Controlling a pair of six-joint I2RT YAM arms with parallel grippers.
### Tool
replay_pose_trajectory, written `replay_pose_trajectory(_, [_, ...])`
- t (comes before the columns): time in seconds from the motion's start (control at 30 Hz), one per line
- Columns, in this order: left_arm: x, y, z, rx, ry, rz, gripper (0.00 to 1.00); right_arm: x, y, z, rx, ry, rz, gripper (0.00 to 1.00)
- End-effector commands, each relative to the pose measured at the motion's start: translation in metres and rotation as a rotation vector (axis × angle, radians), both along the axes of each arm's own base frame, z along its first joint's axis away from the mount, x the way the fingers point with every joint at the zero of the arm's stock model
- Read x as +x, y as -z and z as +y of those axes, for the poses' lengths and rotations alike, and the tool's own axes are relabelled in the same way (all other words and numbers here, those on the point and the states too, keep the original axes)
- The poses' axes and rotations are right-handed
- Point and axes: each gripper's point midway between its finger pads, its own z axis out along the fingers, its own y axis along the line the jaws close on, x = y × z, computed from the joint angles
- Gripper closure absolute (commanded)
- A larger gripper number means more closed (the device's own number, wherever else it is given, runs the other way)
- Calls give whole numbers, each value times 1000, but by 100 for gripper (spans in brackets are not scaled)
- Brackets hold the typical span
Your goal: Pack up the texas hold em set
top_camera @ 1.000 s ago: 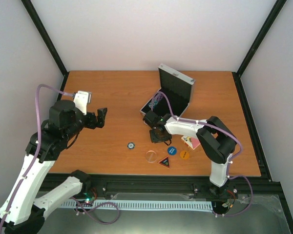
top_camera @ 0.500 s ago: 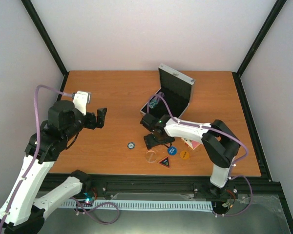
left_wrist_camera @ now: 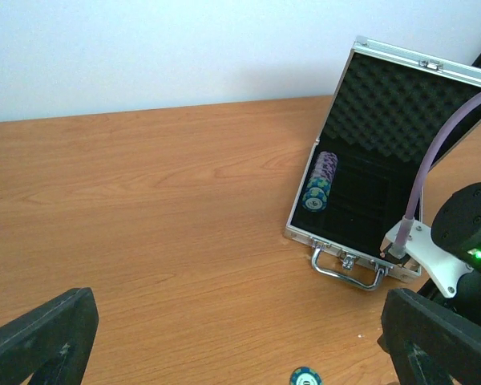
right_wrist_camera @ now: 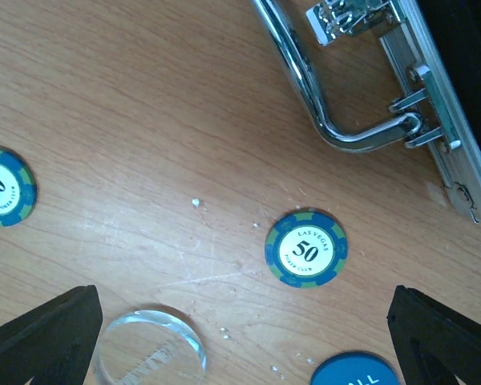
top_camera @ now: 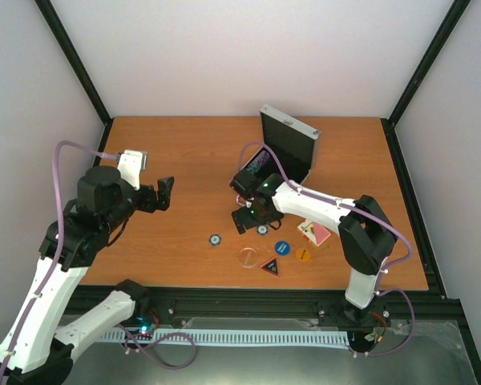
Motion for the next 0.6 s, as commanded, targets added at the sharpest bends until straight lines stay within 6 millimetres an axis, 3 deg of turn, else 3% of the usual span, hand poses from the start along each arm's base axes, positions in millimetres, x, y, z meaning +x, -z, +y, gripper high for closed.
replay_pose_trajectory(0.0, [-4, -14, 5, -16, -15, -30, 0, -10, 14, -4, -5, -45, 88, 0])
replay_pose_trajectory(0.1, [-4, -15, 5, -14, -15, -36, 0, -14, 30, -10, -33, -49, 140, 0])
replay_pose_trajectory(0.37, [-7, -15, 8, -12, -25, -41, 0, -13, 49, -23, -91, -59, 187, 4])
replay_pose_trajectory(0.57, [-8, -12, 10, -11, -30, -40, 0, -4, 53, -29, -107, -54, 170, 4])
